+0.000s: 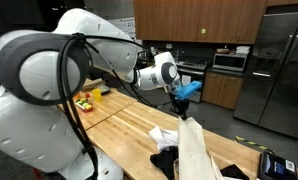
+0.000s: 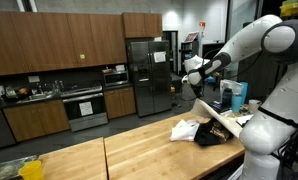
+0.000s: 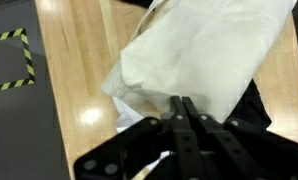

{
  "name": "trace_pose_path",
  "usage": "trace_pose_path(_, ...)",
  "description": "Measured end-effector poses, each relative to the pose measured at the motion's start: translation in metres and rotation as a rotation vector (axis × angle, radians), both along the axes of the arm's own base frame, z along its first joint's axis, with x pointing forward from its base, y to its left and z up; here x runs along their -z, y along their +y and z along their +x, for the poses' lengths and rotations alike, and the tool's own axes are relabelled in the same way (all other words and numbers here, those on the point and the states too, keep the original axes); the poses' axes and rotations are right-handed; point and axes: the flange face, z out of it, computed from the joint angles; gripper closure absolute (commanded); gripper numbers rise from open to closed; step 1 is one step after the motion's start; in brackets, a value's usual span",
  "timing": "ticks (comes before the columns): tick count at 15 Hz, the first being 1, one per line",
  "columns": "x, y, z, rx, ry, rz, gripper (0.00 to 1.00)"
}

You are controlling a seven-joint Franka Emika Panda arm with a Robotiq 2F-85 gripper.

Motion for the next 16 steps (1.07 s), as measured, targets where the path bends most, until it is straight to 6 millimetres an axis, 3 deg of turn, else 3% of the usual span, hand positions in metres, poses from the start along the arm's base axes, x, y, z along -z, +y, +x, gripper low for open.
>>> trace_pose_path(2, -0.014, -0.007, -0.007, 0.014, -0.001, -0.049, 0.99)
trace_pose_path(4, -0.047, -0.015, -0.023, 0.043, 0.024, -0.115, 0.99)
trace_pose_path(7, -0.119, -0.02, -0.052, 0.081, 0.023, -0.203, 0.99)
trace_pose_path(10, -0.199, -0.012, -0.063, 0.01, -0.045, -0.295, 0.99)
trace_pose_path(14, -0.296, 0.021, -0.046, -0.169, -0.17, -0.428, 0.99)
trace_pose_path(16, -0.326, 0.037, -0.02, -0.276, -0.259, -0.45, 0.99)
